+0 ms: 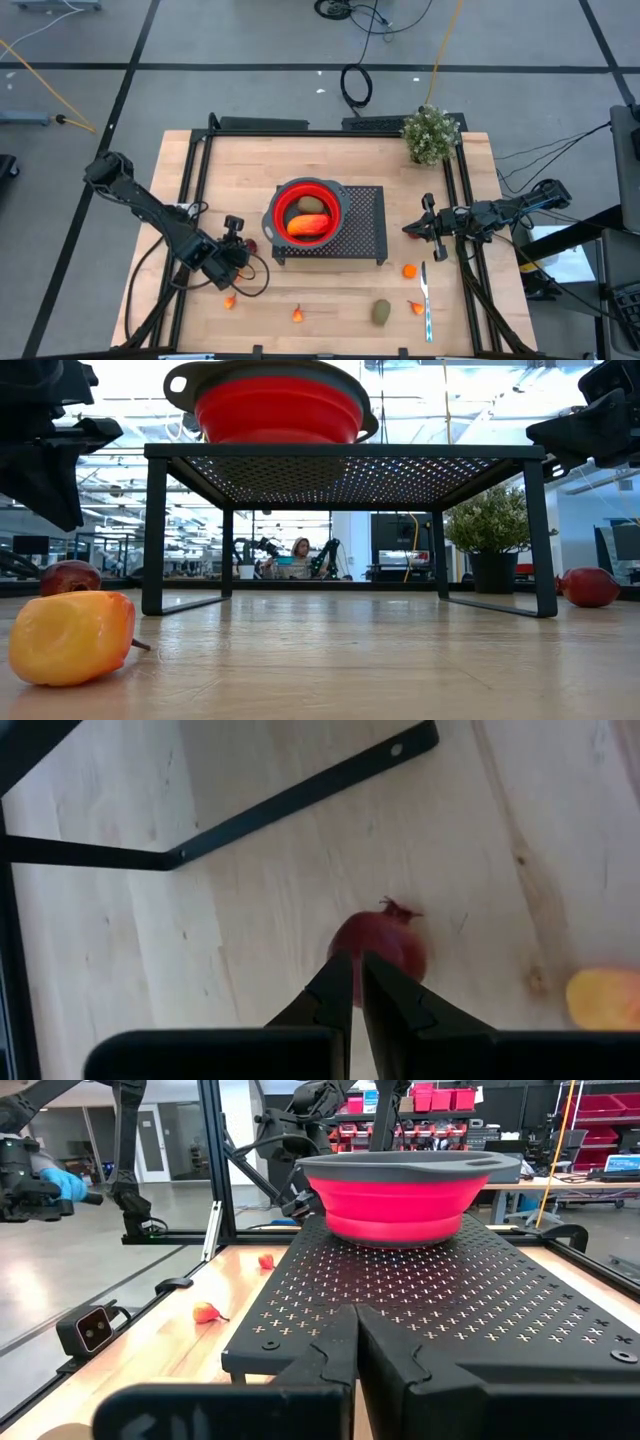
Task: Pick & Place Fruit
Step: Put the red pomegranate into the red strainer bowl on the shelf
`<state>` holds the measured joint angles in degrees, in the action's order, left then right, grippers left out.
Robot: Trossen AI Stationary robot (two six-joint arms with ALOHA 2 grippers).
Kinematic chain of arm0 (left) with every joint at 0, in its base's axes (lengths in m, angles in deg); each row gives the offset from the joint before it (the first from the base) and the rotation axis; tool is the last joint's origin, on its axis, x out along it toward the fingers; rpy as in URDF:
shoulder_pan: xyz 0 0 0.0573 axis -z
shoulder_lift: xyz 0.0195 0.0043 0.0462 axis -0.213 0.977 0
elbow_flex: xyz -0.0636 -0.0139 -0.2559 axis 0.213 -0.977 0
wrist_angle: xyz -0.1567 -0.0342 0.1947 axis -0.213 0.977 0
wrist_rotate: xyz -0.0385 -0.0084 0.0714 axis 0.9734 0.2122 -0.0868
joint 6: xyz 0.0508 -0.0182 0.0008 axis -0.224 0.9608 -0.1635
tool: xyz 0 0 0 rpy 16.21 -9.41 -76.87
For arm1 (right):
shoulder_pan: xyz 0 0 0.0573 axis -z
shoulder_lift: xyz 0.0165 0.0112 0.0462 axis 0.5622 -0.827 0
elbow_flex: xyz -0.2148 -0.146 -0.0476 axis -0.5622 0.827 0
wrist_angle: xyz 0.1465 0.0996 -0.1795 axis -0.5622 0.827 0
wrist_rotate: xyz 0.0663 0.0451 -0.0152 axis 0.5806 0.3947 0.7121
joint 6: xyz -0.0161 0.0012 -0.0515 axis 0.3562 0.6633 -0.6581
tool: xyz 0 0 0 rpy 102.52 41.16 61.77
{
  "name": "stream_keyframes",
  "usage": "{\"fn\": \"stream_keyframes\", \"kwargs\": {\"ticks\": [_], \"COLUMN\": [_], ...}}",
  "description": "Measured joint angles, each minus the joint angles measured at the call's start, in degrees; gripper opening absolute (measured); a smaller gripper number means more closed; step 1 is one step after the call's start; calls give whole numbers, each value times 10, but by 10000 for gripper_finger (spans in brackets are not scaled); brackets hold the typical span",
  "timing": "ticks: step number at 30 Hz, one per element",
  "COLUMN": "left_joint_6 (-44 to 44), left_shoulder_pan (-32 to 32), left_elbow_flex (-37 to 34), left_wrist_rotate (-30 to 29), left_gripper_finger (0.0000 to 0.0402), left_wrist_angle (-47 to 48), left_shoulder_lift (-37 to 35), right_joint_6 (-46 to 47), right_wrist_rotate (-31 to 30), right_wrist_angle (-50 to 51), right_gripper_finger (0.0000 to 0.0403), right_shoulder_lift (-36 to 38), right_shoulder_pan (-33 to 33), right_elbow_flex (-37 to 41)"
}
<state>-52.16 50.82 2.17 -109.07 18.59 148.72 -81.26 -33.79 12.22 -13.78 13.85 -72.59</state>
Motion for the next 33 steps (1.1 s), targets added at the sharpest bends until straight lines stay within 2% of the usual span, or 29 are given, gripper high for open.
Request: {"fn": "stream_keyframes", "kwargs": {"ticks": [16,19,25,33], "left_joint_6": [7,22,49,34], "left_shoulder_pan": [0,0,0,0], "left_elbow_flex": [0,0,0,0], "left_wrist_rotate": [6,19,26,26], "left_gripper_finger": [27,37,116,234], "left_wrist_angle": [0,0,-3,-11], "left_shoulder_lift": [0,0,0,0], "right_joint_6": [0,0,0,0], "right_wrist_rotate": [0,0,0,0], "right_wrist_angle": [0,0,0,0], "right_gripper_finger": [0,0,0,0], "right_shoulder_lift": [0,0,0,0], "right_shoulder_pan": [0,0,0,0], "right_elbow_flex": [0,0,0,0]}}
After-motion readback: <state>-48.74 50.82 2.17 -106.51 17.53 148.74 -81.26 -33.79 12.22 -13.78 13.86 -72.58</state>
